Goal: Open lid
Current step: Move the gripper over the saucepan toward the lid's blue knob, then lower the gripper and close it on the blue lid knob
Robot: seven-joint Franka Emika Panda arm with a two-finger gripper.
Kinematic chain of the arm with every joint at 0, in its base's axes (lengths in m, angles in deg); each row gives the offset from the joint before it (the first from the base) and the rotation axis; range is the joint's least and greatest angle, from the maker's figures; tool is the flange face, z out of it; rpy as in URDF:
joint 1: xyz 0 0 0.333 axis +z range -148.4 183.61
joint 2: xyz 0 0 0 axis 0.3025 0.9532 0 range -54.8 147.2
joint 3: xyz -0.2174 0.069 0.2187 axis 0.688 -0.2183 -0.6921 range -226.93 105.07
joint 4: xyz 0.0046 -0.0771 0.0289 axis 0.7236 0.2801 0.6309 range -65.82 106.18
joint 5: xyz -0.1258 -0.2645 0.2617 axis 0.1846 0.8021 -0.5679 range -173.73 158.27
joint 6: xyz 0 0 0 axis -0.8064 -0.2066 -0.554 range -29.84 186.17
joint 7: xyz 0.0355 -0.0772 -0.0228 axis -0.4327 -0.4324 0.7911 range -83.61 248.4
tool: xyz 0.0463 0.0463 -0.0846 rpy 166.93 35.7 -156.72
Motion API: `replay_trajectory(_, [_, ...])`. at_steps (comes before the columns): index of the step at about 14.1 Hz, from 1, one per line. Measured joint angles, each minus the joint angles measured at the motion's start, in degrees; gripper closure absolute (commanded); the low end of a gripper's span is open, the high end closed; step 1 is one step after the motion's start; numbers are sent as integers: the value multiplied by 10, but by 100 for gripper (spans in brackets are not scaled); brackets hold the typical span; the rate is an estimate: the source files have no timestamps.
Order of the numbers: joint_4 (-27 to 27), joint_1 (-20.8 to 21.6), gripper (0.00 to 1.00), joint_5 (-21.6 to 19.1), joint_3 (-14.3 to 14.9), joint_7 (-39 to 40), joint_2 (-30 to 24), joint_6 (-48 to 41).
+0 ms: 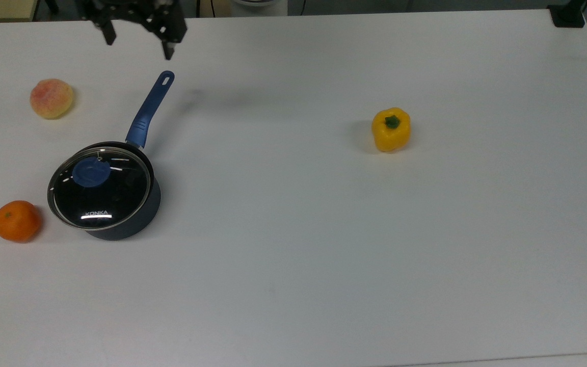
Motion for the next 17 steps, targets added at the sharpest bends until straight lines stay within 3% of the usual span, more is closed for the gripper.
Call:
replay_trajectory(3, [-55, -33, 0, 0, 0, -7, 66, 32])
replay_trajectory(7, [-61, -57, 0, -11, 1, -7, 93, 115])
replay_trajectory(12, [-41, -67, 0, -53, 0, -9, 125, 224])
replay_trajectory(17, [10, -67, 0, -56, -1, -15, 143, 328])
